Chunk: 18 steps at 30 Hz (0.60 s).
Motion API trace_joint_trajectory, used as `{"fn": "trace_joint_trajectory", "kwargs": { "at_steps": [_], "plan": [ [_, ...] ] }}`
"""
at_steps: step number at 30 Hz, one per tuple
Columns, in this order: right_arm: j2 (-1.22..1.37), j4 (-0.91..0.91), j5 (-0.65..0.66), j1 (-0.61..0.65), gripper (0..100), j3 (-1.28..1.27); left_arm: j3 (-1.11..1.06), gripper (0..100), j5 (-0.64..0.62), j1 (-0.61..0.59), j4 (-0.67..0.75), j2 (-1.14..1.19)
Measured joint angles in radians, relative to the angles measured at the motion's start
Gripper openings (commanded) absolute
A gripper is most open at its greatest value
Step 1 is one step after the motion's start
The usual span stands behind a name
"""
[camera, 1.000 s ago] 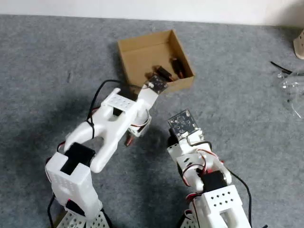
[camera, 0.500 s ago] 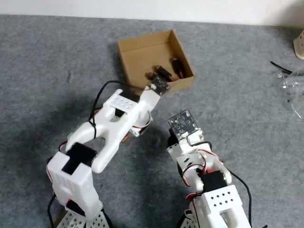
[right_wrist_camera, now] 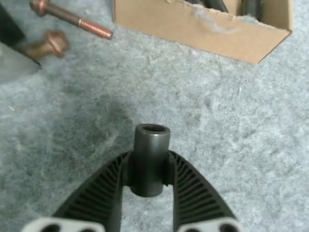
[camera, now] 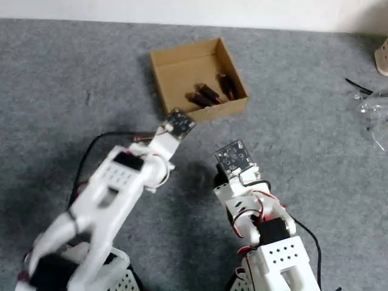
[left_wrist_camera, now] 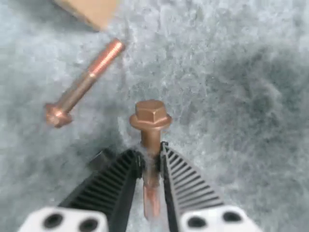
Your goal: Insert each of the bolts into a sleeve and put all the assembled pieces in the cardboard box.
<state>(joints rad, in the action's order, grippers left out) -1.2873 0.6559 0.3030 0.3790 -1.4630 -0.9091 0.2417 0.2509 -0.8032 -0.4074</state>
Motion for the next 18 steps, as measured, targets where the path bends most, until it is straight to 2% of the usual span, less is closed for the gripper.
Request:
{"fn": "trace_joint_trajectory", "kwargs": {
  "at_steps": [18],
  "plan": [
    [0.000, 0.000, 0.000, 0.000, 0.5, 0.000, -0.470, 1, -0.028, 0.000, 0.014, -0.961]
  ]
}}
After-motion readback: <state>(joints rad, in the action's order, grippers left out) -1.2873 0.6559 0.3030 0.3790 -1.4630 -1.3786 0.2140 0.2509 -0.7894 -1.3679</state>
